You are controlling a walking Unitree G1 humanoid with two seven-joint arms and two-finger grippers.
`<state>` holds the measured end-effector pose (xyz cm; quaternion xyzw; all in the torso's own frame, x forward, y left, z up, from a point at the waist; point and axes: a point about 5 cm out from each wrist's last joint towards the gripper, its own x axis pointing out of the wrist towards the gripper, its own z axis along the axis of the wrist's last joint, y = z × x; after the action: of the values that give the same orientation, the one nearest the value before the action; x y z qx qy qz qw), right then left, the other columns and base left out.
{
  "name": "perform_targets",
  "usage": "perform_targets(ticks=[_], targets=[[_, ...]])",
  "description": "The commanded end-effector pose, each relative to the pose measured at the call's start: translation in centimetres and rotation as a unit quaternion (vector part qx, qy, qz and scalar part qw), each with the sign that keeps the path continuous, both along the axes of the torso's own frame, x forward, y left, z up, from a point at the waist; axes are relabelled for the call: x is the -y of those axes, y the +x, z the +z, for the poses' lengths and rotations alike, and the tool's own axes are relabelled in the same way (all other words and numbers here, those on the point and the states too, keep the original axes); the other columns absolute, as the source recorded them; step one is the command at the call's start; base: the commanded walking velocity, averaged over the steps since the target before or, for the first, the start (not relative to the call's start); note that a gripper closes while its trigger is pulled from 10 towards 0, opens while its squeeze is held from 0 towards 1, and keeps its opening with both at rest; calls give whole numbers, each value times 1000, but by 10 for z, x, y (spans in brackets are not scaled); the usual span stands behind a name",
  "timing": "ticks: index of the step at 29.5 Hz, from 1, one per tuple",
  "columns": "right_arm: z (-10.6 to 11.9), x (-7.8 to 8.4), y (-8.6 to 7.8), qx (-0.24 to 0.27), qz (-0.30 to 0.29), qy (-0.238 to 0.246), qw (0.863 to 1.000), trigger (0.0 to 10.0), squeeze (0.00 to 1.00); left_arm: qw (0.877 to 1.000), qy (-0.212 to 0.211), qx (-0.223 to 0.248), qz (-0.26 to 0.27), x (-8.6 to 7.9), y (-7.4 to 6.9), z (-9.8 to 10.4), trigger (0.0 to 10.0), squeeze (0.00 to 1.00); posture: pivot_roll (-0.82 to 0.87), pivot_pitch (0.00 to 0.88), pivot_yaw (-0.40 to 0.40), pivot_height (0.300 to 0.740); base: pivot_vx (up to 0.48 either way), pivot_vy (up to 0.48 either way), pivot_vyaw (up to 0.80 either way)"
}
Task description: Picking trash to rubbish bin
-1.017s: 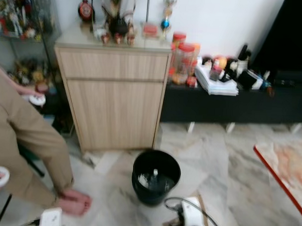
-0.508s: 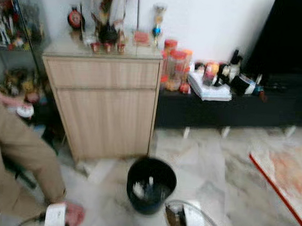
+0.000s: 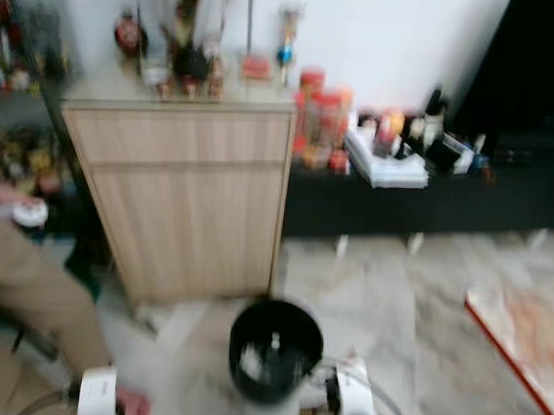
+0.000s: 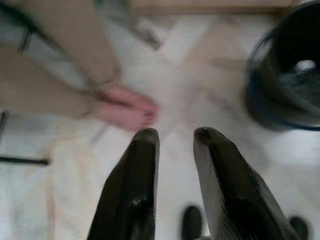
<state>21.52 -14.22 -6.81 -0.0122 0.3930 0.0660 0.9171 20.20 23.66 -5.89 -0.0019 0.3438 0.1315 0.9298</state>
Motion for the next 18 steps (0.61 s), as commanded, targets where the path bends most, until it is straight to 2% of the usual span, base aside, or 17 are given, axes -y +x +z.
perform_targets(ticks=[1, 7, 18], targets=[[14, -9, 19, 45, 7, 20, 999, 10000, 0, 1000, 7, 4, 1, -6, 0, 2, 10000, 0, 74, 2, -41, 740, 307, 0, 0], [36, -23, 46, 110, 42, 54, 992, 10000, 0, 1000, 6, 24, -7, -3, 10, 8, 10000, 0, 72, 6, -41, 740, 308, 0, 0], [53, -43, 60, 151, 86, 88, 981, 10000, 0, 999, 4, 37, -17, 2, 17, 11, 10000, 0, 69, 19, -45, 740, 310, 0, 0]])
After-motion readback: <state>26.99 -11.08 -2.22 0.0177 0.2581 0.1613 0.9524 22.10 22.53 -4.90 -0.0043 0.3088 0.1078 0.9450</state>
